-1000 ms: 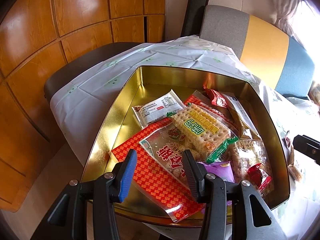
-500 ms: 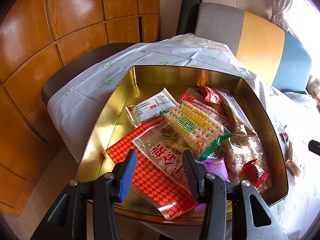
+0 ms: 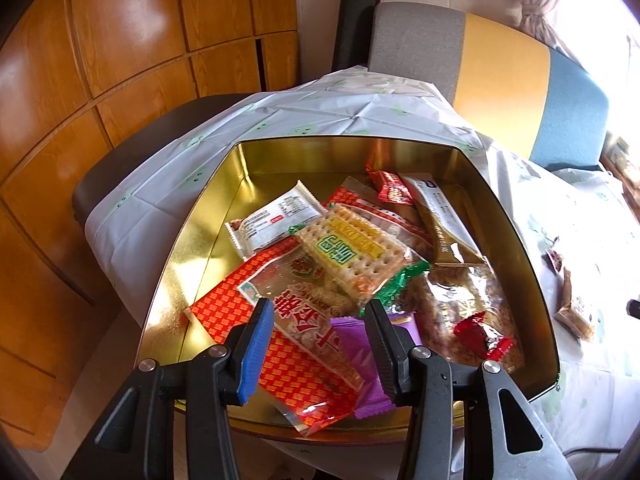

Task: Organize snacks
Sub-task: 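Move both grippers away from the tin back over the remaining snacks, then grasp the round cake bag with the left gripper while the right approaches the candy bar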

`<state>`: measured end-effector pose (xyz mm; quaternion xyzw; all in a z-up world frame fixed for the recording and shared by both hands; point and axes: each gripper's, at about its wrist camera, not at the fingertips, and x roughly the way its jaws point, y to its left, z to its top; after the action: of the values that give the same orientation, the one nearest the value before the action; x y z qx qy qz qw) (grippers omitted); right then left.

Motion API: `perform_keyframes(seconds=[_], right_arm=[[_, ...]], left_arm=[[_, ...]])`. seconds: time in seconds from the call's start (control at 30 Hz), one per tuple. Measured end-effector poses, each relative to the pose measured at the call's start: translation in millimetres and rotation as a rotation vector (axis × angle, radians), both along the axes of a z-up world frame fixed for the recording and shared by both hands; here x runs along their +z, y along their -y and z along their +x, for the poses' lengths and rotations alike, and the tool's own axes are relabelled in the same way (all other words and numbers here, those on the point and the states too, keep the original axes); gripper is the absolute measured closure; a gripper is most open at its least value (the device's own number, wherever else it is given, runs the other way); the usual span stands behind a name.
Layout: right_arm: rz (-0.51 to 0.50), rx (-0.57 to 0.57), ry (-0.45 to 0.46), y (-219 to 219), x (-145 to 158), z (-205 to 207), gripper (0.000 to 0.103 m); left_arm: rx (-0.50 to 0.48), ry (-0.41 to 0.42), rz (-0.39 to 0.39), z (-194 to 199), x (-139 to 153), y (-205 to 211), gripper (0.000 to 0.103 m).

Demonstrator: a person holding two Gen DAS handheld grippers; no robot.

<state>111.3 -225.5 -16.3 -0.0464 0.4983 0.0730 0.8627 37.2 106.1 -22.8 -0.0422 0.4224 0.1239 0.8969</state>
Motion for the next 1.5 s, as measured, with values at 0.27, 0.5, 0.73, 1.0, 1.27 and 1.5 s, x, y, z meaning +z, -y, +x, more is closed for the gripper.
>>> perform_keyframes(seconds=[0.27, 0.5, 0.73, 1.0, 1.27, 1.5], right_arm=[[0.014, -0.141, -0.102, 61, -34, 1, 0.045], [-0.014, -0.212, -0.114, 67, -34, 7, 0.044], [-0.095, -0.182, -0.103, 59, -33, 8, 0.041], [-0.152, -0.159, -0.071, 53, -28, 6, 0.041], [-0.173, -0.146, -0.068, 52, -27, 8, 0.041], [-0.177, -0.142, -0.061, 50, -25, 6, 0.041]], left_arm=[[-0.186, 0.012, 0.035, 2, 15, 50, 0.055], [-0.415, 0.005, 0.048, 18, 23, 125, 0.055], [-0.548, -0.043, 0.073, 42, 12, 186, 0.045], [-0.582, -0.118, 0.049, 65, -12, 213, 0.044], [-0.629, -0.116, 0.043, 78, -23, 234, 0.033], [-0.652, -0.111, 0.026, 86, -27, 243, 0.030]])
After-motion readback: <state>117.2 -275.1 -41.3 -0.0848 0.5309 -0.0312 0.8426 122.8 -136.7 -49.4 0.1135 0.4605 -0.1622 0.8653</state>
